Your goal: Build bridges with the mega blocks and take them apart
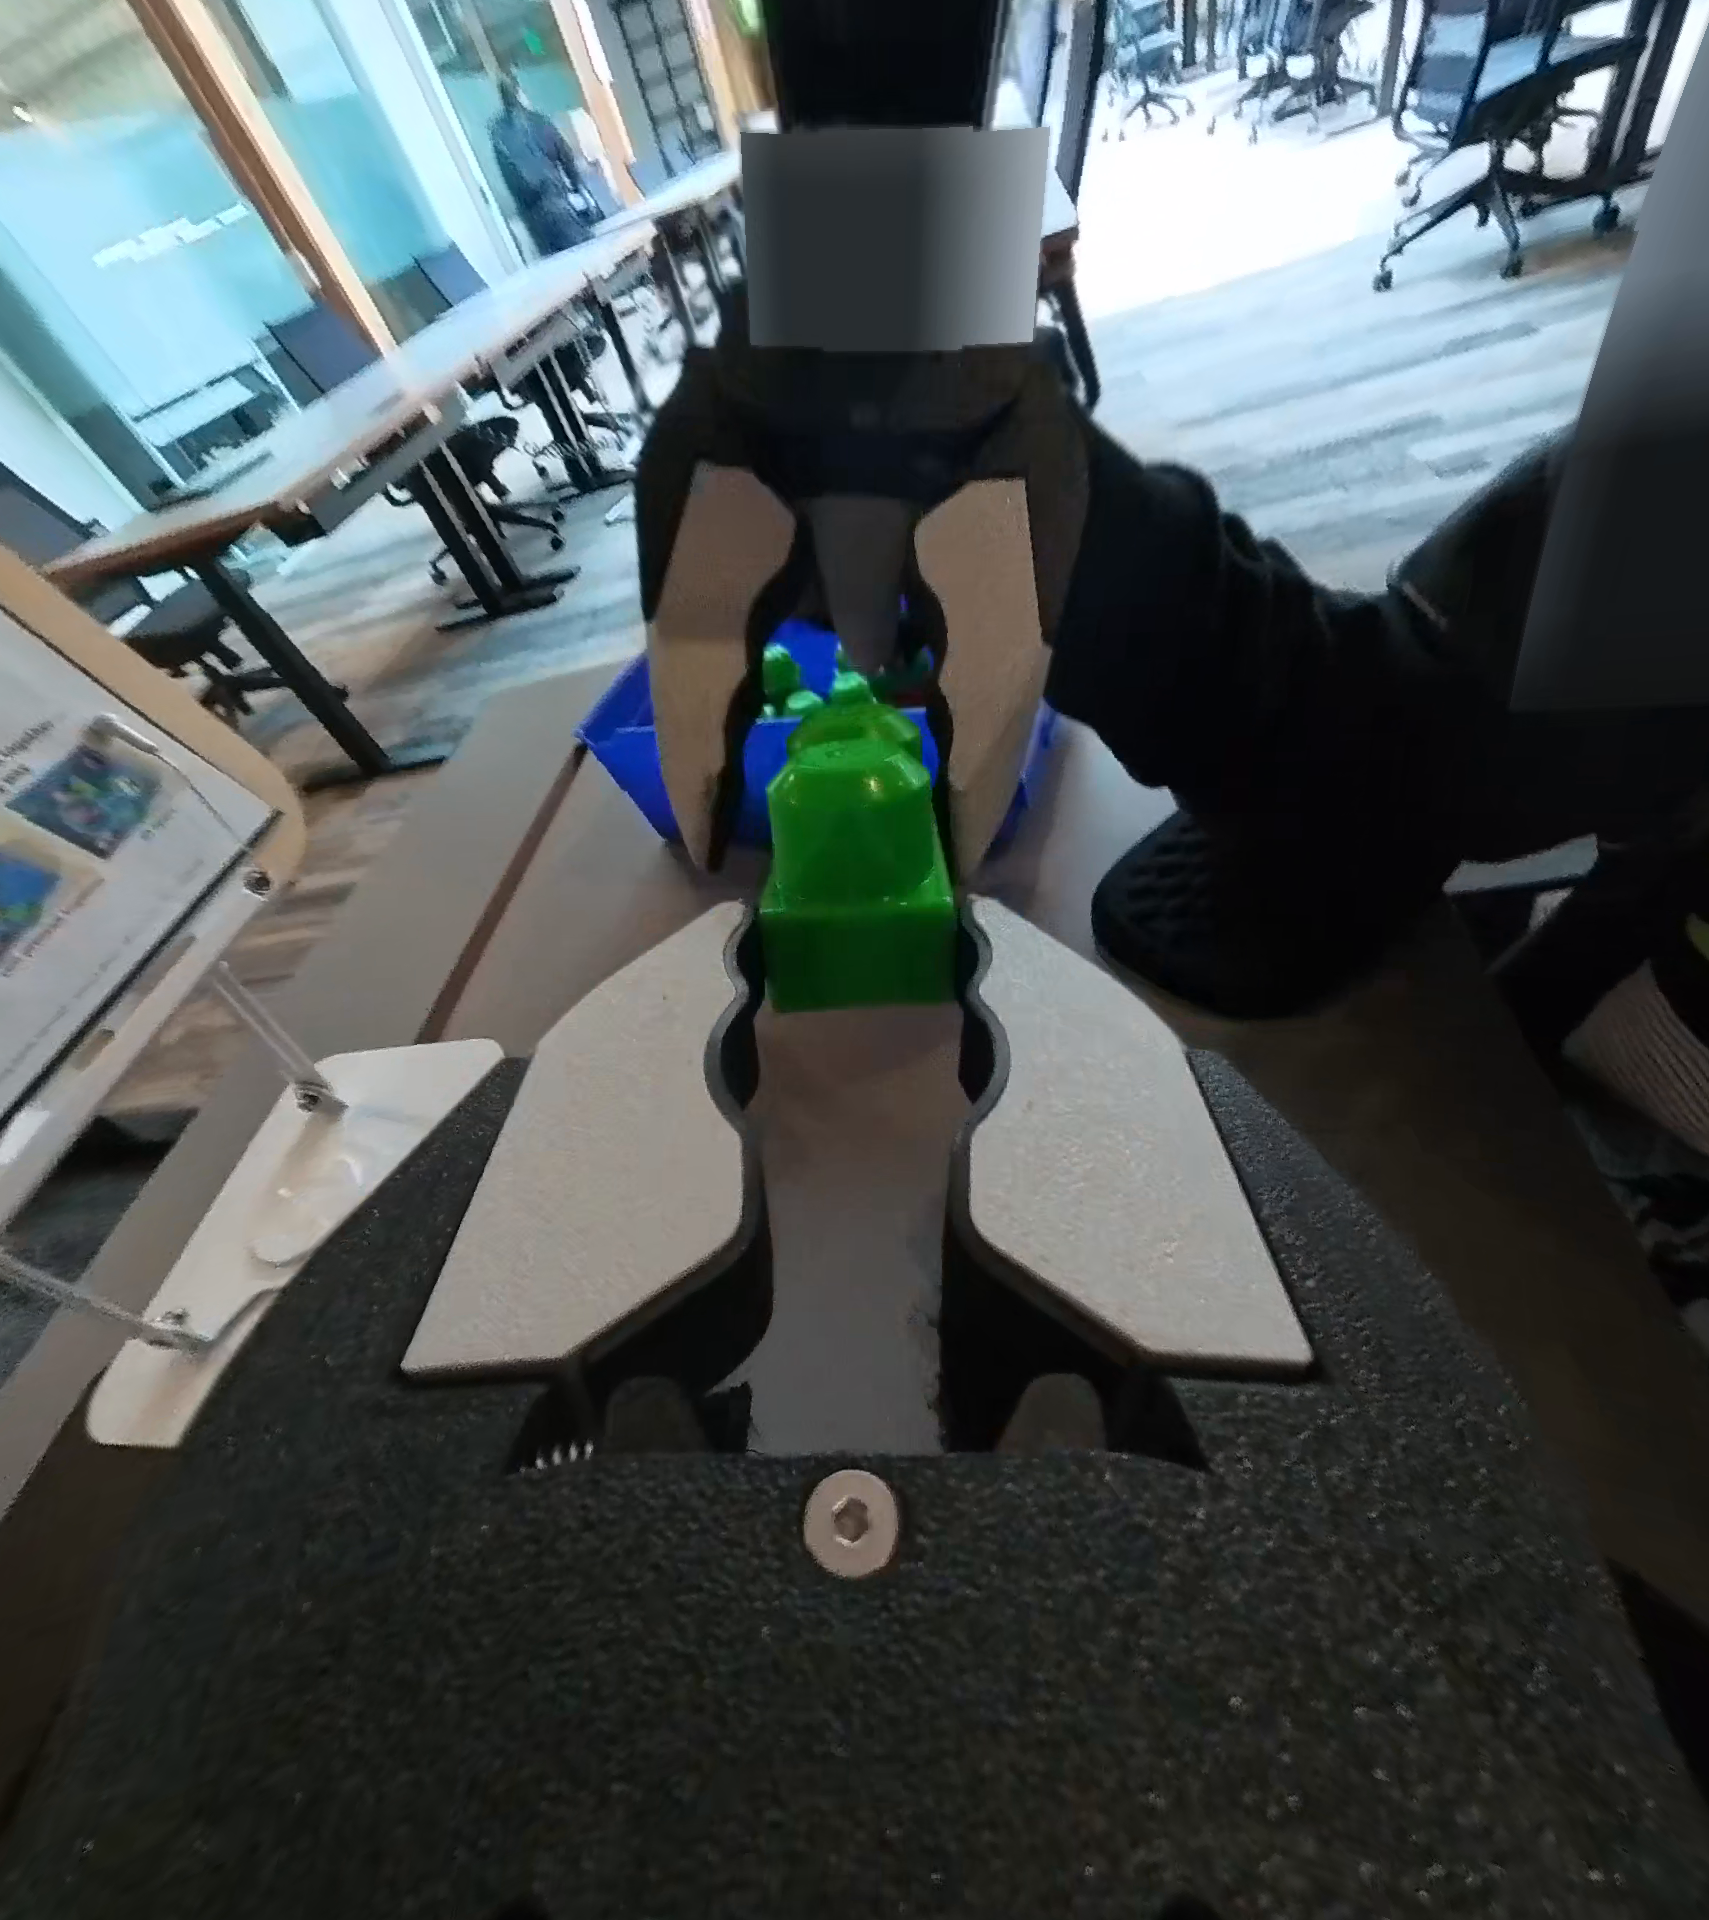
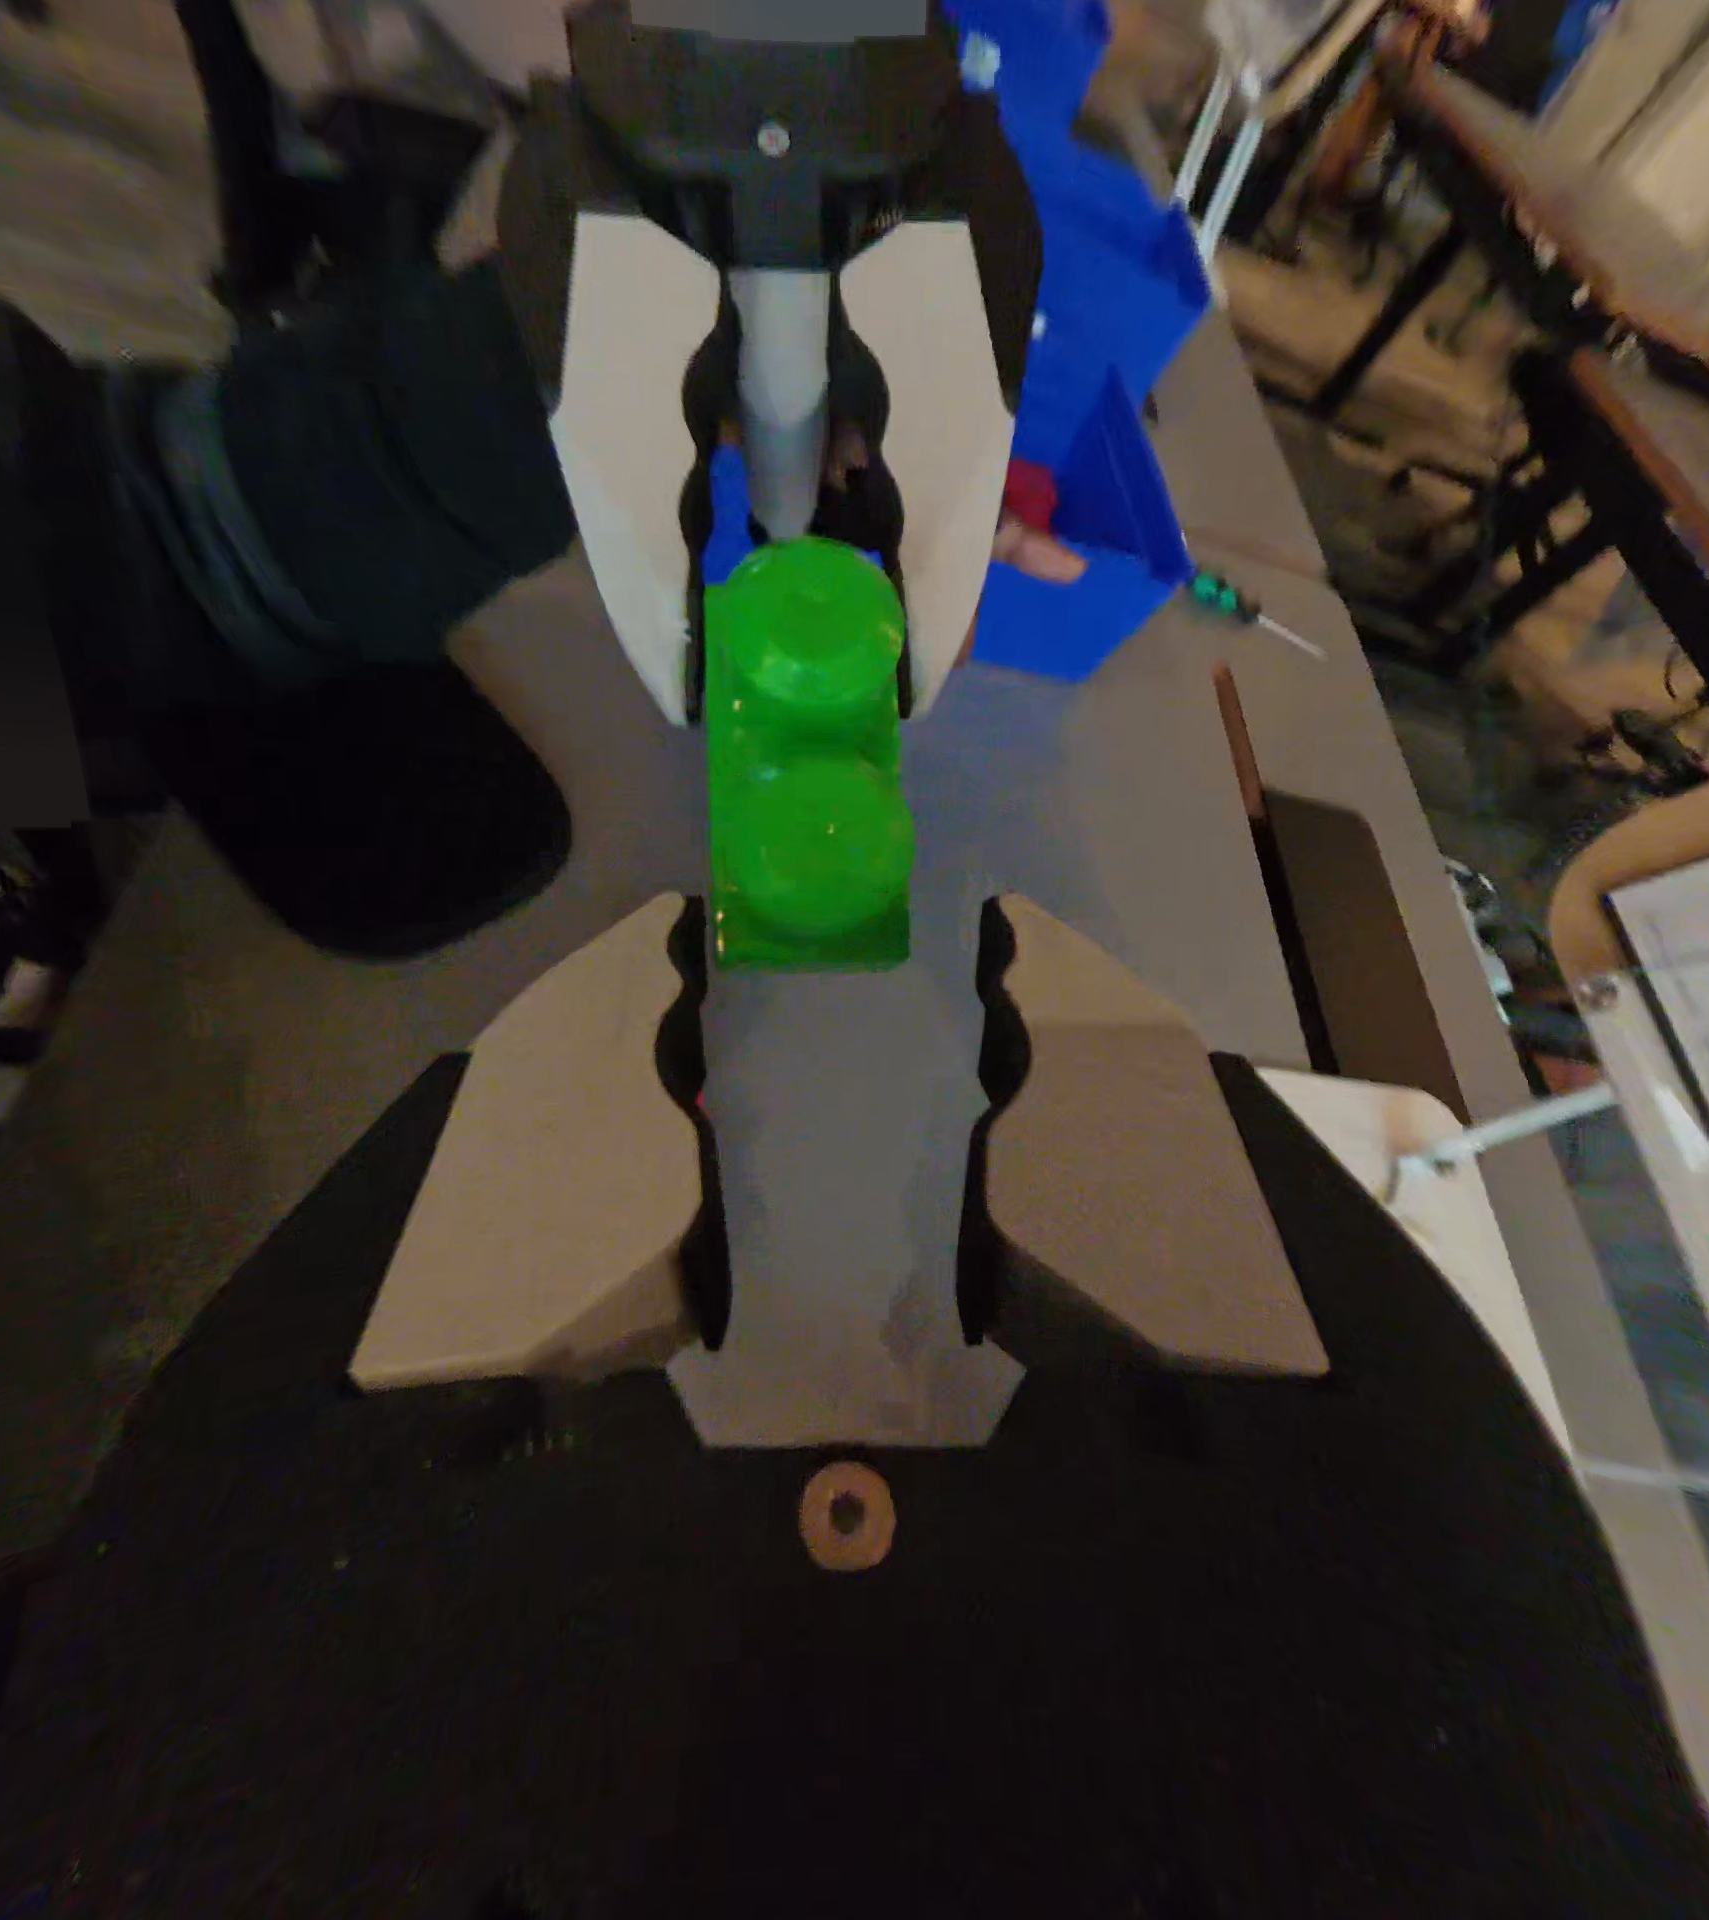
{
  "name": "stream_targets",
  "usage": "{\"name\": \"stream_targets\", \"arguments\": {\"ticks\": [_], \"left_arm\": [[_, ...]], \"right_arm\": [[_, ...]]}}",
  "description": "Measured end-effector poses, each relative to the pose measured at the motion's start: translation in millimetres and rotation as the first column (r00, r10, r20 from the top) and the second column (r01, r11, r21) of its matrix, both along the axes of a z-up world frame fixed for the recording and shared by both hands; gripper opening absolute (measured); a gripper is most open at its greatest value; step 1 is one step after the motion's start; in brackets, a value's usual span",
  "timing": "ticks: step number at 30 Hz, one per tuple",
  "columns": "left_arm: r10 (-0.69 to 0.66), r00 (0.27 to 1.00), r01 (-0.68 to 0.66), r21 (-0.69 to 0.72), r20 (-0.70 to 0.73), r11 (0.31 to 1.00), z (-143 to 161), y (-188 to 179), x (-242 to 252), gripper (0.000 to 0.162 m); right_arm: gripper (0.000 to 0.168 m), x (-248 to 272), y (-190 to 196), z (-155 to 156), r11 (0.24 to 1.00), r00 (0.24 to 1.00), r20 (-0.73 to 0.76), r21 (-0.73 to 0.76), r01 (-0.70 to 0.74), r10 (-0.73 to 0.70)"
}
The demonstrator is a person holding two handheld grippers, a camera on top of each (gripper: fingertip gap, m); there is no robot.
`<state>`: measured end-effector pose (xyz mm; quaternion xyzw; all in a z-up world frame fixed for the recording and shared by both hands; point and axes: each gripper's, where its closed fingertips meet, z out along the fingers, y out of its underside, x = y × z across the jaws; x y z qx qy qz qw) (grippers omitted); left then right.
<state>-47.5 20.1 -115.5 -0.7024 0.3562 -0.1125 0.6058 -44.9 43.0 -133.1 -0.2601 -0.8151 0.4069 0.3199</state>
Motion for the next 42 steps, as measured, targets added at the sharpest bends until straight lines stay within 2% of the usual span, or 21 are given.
{"name": "stream_targets", "arguments": {"ticks": [7,15,21,25,28,31,35,38,42], "left_arm": [[-0.019,0.996,0.009,-0.109,-0.09,0.994,-33.3,13.2,7.8,0.035],[-0.028,0.992,0.012,-0.128,-0.123,0.992,-40.6,14.6,9.5,0.035],[-0.012,0.993,0.001,-0.096,-0.115,0.995,-38.1,15.6,5.4,0.035],[-0.019,0.996,0.007,-0.121,-0.093,0.993,-41.1,6.0,-9.9,0.051],[-0.076,0.994,0.062,-0.159,-0.08,0.985,-54.5,-7.4,-20.9,0.076],[-0.079,0.995,0.07,-0.147,-0.056,0.987,-69.8,-7.6,-30.0,0.077],[-0.094,0.991,0.106,-0.129,0.1,0.986,-85.8,-17.8,-21.0,0.084],[-0.089,0.991,0.1,-0.11,0.1,0.989,-105.2,-25.1,-17.0,0.095],[-0.048,0.986,0.059,-0.066,0.16,0.996,-117.3,-25.0,-23.2,0.098]], "right_arm": [[0.045,6.3,-7.4,-22.6,0.995,0.991,0.132,0.095,0.002,-0.015],[0.034,1.5,-6.2,-38.4,0.989,0.982,0.188,0.147,0.002,-0.03],[0.034,-2.4,-4.2,-36.5,0.984,0.986,0.16,0.174,0.022,-0.05],[0.034,-1.2,5.0,-42.1,0.975,0.977,0.186,0.215,0.061,-0.102],[0.034,1.9,6.8,-60.8,0.962,0.951,0.278,0.267,0.06,-0.137],[0.034,5.6,3.8,-85.8,0.94,0.902,0.395,0.339,0.033,-0.174],[0.034,16.2,3.3,-113.7,0.912,0.833,0.504,0.411,0.002,-0.229],[0.034,19.6,1.2,-129.0,0.902,0.801,0.544,0.431,-0.012,-0.25],[0.034,18.4,-4.1,-138.2,0.895,0.779,0.567,0.446,-0.018,-0.267]]}}
